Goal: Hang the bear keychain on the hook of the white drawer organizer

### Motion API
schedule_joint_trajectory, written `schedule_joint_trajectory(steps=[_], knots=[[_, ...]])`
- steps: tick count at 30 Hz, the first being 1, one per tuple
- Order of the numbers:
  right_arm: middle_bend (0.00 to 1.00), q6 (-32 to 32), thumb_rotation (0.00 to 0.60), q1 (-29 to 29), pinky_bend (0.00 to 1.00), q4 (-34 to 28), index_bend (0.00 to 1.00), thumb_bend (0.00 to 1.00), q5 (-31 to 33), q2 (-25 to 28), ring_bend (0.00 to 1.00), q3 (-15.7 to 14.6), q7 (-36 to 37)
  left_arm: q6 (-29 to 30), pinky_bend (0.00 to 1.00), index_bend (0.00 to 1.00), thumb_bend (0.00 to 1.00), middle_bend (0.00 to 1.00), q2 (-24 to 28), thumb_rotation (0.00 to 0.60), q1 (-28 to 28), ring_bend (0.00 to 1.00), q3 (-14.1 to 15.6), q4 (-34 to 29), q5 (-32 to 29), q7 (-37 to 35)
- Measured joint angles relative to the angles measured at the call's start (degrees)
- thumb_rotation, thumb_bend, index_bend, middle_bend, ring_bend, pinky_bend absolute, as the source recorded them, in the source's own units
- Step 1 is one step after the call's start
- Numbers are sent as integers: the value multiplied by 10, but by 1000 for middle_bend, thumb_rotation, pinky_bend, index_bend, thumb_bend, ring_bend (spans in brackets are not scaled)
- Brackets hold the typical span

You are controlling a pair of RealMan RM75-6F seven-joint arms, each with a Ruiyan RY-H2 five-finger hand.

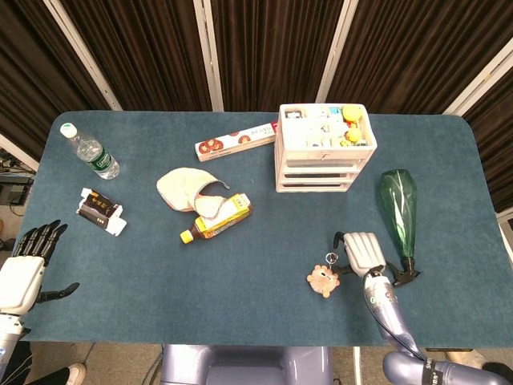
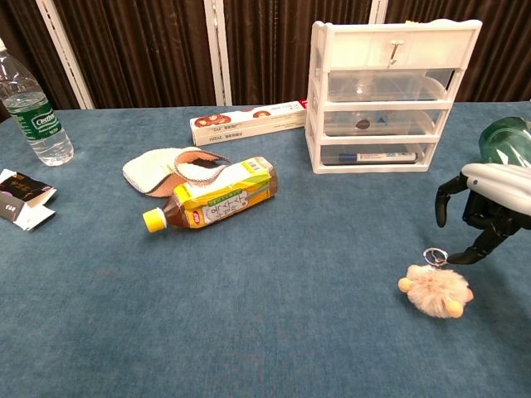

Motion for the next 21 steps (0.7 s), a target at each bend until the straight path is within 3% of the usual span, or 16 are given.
schedule_joint_trajectory(steps=[21], knots=[[1000, -30, 600, 28, 944, 41, 487, 193, 49, -26, 1000, -4, -25, -16, 0, 0, 0, 0, 5, 600, -5, 0, -4, -8, -20, -3]])
